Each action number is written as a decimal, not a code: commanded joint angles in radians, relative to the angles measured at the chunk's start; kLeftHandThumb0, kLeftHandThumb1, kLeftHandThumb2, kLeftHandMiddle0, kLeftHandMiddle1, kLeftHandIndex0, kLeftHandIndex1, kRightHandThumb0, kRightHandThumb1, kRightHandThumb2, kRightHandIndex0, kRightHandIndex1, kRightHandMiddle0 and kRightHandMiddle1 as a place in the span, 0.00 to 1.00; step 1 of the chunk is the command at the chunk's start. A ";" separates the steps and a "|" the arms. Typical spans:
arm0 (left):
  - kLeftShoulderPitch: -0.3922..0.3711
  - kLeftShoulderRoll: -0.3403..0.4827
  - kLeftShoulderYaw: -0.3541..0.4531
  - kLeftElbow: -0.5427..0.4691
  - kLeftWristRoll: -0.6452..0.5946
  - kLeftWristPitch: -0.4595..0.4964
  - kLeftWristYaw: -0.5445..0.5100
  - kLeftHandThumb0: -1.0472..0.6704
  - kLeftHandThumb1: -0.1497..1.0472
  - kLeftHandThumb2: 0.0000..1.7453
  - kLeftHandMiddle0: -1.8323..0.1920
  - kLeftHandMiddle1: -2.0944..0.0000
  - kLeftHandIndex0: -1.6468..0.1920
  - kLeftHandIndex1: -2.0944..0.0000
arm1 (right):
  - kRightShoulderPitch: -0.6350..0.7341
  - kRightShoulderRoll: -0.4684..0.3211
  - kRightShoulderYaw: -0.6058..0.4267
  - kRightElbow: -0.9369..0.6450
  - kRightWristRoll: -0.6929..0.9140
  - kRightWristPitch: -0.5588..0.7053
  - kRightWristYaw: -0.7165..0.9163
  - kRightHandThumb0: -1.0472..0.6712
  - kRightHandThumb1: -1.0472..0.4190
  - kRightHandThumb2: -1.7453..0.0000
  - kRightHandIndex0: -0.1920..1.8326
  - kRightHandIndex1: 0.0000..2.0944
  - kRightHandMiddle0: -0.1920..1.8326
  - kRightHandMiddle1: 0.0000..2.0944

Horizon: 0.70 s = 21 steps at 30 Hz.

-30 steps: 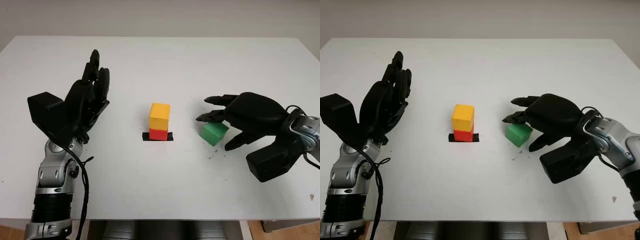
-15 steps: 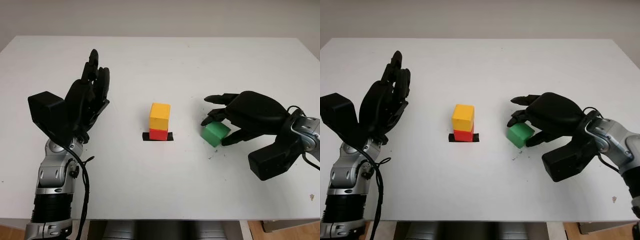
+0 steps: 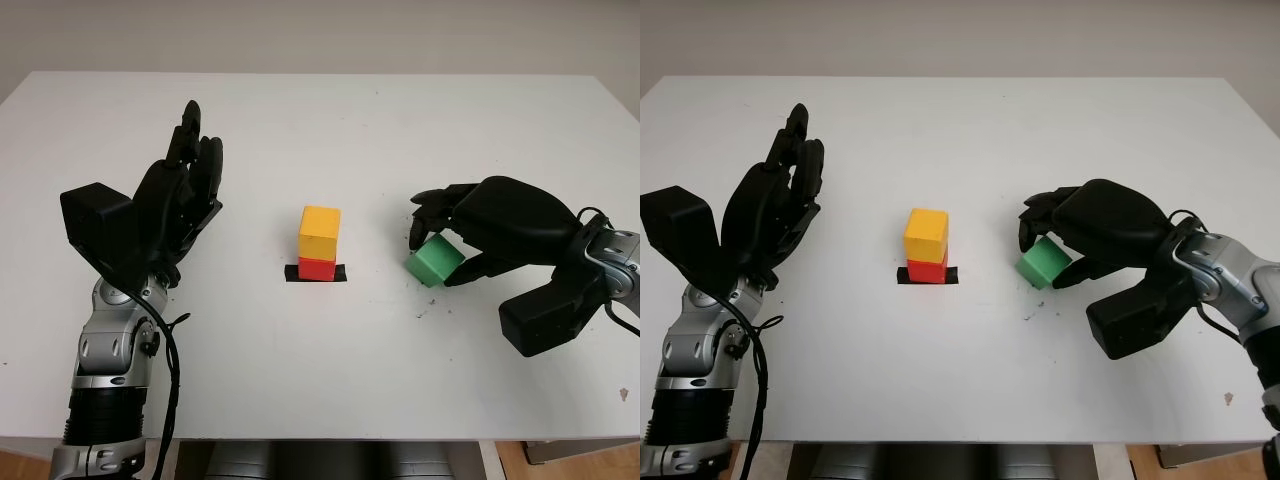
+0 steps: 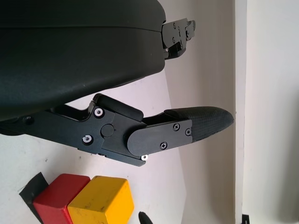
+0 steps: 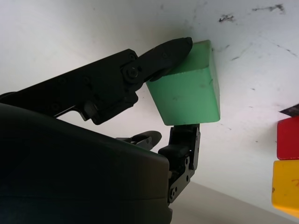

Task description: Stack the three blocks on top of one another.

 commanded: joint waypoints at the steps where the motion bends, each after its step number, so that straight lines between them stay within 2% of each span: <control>1: -0.001 0.007 -0.003 -0.004 0.004 0.003 -0.002 0.20 1.00 0.34 1.00 1.00 1.00 1.00 | -0.007 0.017 -0.015 -0.004 0.052 0.024 0.034 0.36 0.07 0.97 0.31 0.03 0.30 0.67; 9: 0.005 0.006 -0.009 0.000 0.013 0.000 0.001 0.20 1.00 0.35 1.00 1.00 1.00 1.00 | 0.032 0.121 -0.089 -0.059 0.406 0.198 0.274 0.37 0.07 0.97 0.30 0.02 0.29 0.65; 14: 0.012 0.001 -0.013 -0.007 0.014 0.000 0.010 0.19 1.00 0.34 1.00 1.00 1.00 1.00 | 0.044 0.180 -0.130 -0.105 0.546 0.320 0.363 0.36 0.08 0.97 0.31 0.03 0.30 0.67; 21: 0.020 0.001 -0.010 -0.009 0.013 0.008 0.013 0.19 1.00 0.34 1.00 1.00 1.00 1.00 | 0.052 0.220 -0.173 -0.181 0.663 0.473 0.459 0.34 0.08 0.97 0.31 0.03 0.30 0.68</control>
